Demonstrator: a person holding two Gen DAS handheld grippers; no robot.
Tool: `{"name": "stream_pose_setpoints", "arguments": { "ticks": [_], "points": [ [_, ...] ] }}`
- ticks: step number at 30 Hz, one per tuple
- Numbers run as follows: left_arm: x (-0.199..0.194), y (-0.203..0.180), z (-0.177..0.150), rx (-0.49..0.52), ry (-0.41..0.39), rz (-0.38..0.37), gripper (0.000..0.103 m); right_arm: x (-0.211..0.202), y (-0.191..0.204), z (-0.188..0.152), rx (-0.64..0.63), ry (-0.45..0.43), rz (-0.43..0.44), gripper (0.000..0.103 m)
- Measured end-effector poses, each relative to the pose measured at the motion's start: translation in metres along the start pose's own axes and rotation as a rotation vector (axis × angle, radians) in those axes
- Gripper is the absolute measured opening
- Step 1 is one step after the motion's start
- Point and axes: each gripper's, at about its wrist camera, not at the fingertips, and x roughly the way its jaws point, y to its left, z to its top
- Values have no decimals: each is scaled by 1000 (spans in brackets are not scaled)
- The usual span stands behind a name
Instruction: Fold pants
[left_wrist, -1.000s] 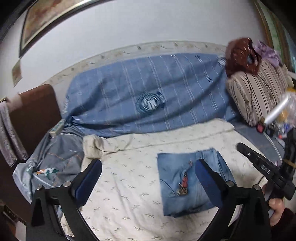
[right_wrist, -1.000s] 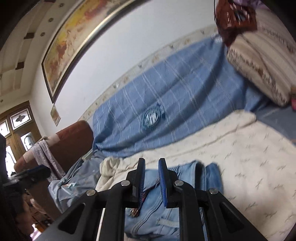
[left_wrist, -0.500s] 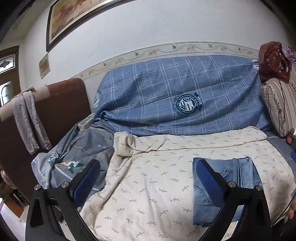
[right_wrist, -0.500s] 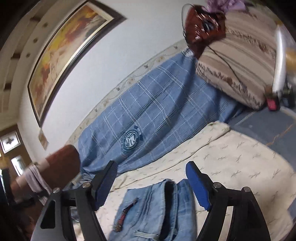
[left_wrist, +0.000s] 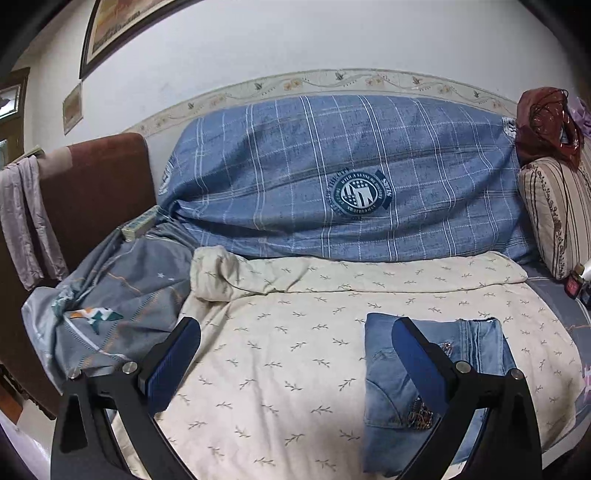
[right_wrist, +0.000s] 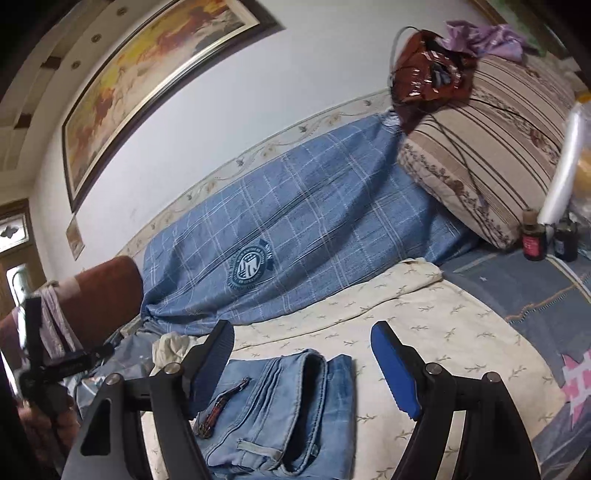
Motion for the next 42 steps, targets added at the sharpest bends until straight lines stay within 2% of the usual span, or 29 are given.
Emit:
{"name": "stream_pose_setpoints", "arguments": {
  "ticks": [10,20,26,33,42],
  "points": [
    [43,-5,-8,-23,2,-20,103,31,-8,-15,49,111,-64,80],
    [69,-5,-23,19,24,-40,103,52,15,-34,-28,185,-110,80],
    [71,-4,-24,12,40,-67,103,54,26,-42,-62,196,-118,80],
    [62,-4,-29,29,10,-47,103,59,36,-45,-63,192,-89,80],
    [59,-1,-33,18,21,-58,103,54,47,-48,-79,176,-70,80]
  ]
}}
